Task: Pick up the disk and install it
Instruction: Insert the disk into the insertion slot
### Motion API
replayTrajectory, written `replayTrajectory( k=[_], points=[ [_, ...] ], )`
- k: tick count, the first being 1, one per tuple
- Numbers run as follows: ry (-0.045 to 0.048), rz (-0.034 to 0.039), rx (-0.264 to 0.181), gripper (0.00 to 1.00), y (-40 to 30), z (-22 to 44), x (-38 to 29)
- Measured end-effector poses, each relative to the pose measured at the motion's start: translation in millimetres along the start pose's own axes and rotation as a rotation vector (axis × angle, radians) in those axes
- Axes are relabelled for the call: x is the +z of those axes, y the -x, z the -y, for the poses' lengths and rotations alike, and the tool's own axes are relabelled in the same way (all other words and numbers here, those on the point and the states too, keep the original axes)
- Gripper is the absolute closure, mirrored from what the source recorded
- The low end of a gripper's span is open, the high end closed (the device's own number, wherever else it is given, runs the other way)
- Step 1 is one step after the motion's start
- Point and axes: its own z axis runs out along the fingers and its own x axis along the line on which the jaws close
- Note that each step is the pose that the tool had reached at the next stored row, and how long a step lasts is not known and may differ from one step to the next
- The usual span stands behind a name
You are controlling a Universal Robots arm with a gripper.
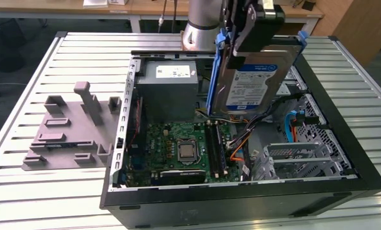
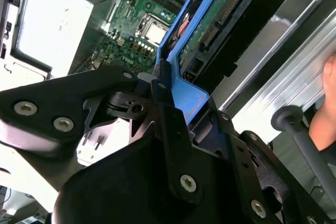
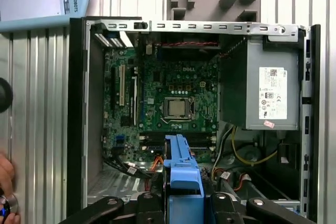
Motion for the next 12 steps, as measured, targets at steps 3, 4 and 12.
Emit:
replayTrajectory(
  k=[3, 4, 12],
  points=[
    [0.0001, -0.0002, 0.0, 0.64, -3.8, 3.3, 0.8],
    [0.0, -0.0002, 0.0, 0.64, -6.6, 3.9, 1.2],
    [0.0001, -0.0002, 0.0, 0.64, -34.2, 7.2, 4.4]
  ],
)
